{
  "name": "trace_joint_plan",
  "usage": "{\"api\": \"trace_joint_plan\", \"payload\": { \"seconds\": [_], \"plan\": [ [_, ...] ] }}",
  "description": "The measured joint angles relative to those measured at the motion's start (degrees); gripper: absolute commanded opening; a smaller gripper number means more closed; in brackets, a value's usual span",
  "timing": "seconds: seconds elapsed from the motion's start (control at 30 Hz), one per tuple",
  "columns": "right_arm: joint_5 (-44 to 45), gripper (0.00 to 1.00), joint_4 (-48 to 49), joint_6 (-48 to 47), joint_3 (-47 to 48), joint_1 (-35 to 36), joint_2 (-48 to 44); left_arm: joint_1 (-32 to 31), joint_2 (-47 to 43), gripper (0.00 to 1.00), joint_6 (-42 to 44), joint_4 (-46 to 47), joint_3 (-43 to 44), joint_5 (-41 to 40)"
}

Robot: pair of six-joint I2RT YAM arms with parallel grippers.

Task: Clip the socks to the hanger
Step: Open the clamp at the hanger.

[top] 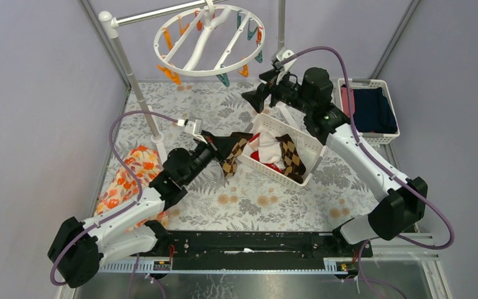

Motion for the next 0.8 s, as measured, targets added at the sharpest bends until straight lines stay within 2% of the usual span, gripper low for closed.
{"api": "trace_joint_plan", "payload": {
  "seconds": [0.17,0.33,0.8],
  "plan": [
    [-3.8,0.91,3.1,-6.8,0.0,0.0,1.7,0.3,-2.5,0.00,-0.7,-0.2,-1.1,0.7],
    [-5.8,0.87,8.4,-9.6,0.0,0.0,3.5,0.5,-3.0,0.00,-1.3,-0.2,-1.6,0.9],
    [-10.3,0.69,24.3,-7.6,-0.1,0.0,7.7,0.8,-4.0,0.00,-2.3,-0.2,-2.7,1.1]
  ]
}}
